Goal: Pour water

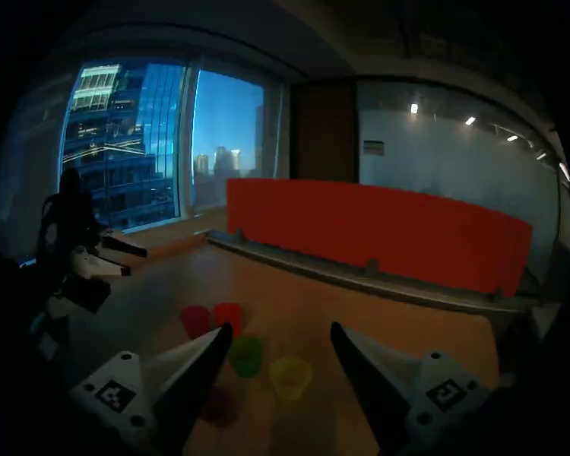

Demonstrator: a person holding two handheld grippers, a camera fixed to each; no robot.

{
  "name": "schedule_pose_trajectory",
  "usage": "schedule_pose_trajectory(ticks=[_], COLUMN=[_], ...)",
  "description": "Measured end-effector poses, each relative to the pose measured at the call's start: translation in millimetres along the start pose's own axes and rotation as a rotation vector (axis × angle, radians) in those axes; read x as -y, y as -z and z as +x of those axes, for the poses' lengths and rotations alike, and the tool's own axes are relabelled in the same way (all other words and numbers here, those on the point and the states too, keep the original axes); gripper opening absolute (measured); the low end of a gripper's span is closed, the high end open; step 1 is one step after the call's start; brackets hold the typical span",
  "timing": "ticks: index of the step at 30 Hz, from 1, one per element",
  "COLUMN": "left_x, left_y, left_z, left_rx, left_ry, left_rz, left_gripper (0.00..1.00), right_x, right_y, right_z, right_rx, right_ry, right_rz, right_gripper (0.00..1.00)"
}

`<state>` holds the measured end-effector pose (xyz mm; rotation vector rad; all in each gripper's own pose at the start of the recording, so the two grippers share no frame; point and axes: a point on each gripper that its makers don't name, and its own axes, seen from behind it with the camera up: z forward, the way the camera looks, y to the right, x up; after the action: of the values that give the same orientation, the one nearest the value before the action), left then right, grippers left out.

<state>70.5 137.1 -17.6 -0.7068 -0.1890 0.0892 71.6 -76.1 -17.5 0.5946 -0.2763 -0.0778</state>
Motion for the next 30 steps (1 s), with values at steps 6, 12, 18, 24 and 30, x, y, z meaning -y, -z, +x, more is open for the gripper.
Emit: schedule_pose_trajectory(ticks=[6,12,18,24,30], left_x=[-3.9,-7.2,-12.5,-18.3,-26.9], left_y=[-4.0,-9.3,-15.0,-21.5,-27.5], left_z=[-10,-21,-34,-48,-66], left_rx=[0.02,0.047,0.066,0.086,0.111], left_ry=[-0.009,-0.011,-0.014,-0.009,-0.015], left_rz=[-0.016,-0.033,-0.056,-0.082,-0.113], left_gripper=[0.91,0.91,0.91,0.91,0.91], right_x=[-1,-1,1,2,1], right_y=[-2.1,-5.5,-10.0,-16.0,-23.0], right_z=[-12,-22,-32,-42,-54], right_rx=[0.04,0.075,0.104,0.124,0.141], right_ry=[0.01,0.025,0.032,0.031,0.023], right_rz=[0.0,0.0,0.008,0.013,0.014], right_gripper=[1.0,1.0,1.0,1.0,1.0])
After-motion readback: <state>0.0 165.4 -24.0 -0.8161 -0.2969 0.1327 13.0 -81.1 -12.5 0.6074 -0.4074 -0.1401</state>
